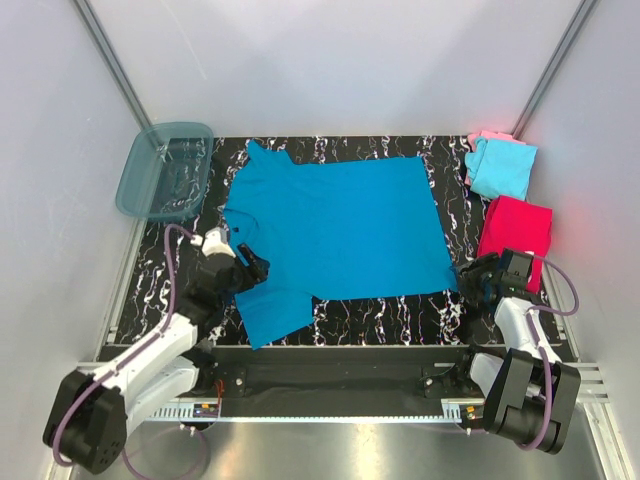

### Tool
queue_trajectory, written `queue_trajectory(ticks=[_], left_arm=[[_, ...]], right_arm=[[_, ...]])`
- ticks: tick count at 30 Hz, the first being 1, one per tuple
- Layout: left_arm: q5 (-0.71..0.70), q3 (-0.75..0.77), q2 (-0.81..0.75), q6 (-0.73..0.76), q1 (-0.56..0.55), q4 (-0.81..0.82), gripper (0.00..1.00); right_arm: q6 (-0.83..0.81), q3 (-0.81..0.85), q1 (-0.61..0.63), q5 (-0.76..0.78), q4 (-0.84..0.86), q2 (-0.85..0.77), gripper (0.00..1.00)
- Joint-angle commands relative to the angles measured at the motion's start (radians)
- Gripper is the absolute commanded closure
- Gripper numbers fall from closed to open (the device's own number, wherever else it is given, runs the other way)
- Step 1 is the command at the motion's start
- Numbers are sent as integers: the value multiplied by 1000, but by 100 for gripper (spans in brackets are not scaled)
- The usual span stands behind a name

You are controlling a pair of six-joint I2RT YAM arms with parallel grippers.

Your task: Fold and stack the t-shirts

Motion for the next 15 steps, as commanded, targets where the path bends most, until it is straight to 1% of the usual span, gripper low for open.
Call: queue_trajectory(ticks=[1, 2, 3, 5, 6, 8, 9, 12, 15], left_arm=[[-47, -98, -163, -88, 3, -66, 33], [-53, -119, -264, -103, 3, -88, 33], [-89, -149, -318, -111, 3, -160, 33], [-129, -161, -418, -123, 3, -231, 34], [-133, -170, -502, -126, 3, -267, 36], [-143, -161, -575, -146, 3, -326, 38], [-145, -150, -590, -152, 3, -372, 39], [-99, -153, -612, -179, 3, -428, 42], [-52, -184, -606, -215, 3, -465, 42]], right_arm=[[-8, 0, -7, -28, 15, -12, 40], [-8, -2, -7, -30, 15, -15, 40], [-10, 0, -7, -28, 14, -15, 40], [-11, -2, -7, -28, 14, -17, 40], [-13, -3, -7, -25, 14, -15, 40], [-14, -3, -7, -24, 18, -11, 40], [-13, -3, -7, -22, 20, -5, 40], [-13, -3, -7, -19, 23, 3, 40], [-10, -3, -7, -16, 26, 5, 40]])
